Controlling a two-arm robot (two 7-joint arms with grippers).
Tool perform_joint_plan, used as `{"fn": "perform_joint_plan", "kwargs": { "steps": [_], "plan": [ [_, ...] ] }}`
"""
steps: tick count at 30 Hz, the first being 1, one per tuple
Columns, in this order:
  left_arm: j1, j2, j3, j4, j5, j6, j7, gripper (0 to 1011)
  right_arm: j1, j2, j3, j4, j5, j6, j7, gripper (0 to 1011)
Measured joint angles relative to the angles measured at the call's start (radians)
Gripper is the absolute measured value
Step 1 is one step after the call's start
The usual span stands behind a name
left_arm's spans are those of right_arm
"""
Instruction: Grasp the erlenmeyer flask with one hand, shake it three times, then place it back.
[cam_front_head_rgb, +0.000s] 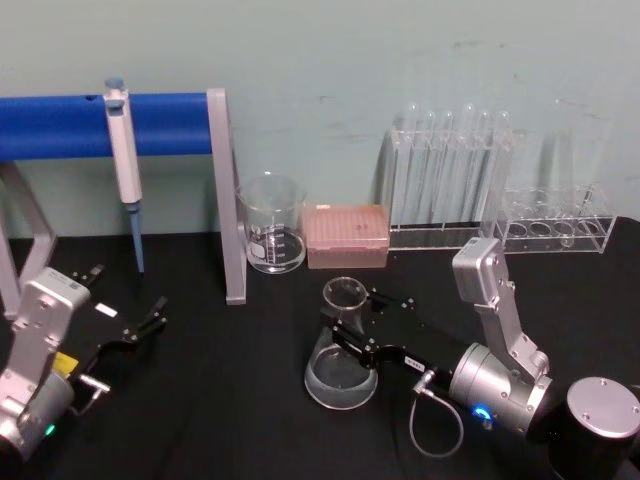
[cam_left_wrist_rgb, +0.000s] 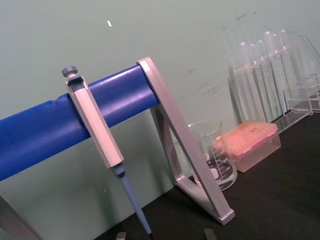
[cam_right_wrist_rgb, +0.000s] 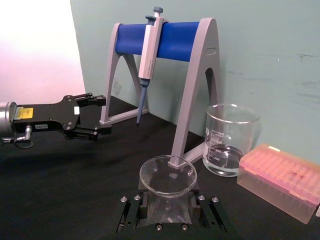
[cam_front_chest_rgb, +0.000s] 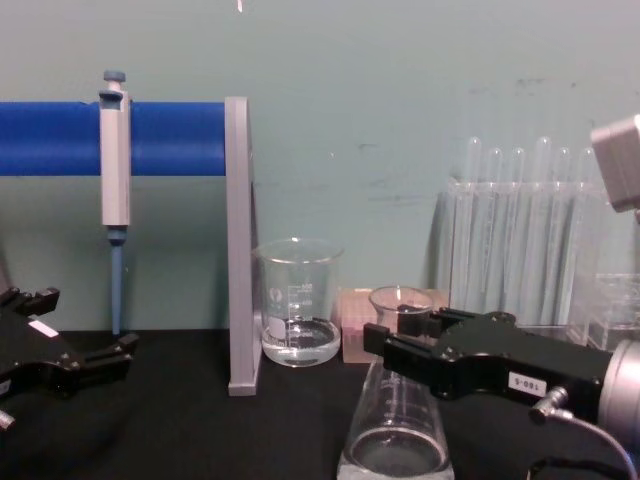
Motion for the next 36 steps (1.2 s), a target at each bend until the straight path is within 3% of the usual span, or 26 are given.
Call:
{"fn": "perform_joint_plan", "kwargs": {
  "steps": [36],
  "plan": [
    [0.000,0.000,0.000,0.000,0.000,0.000,0.000,1001,0.012,0.004,-0.011,0.017,0.022,0.018,0.015,457]
  ]
}}
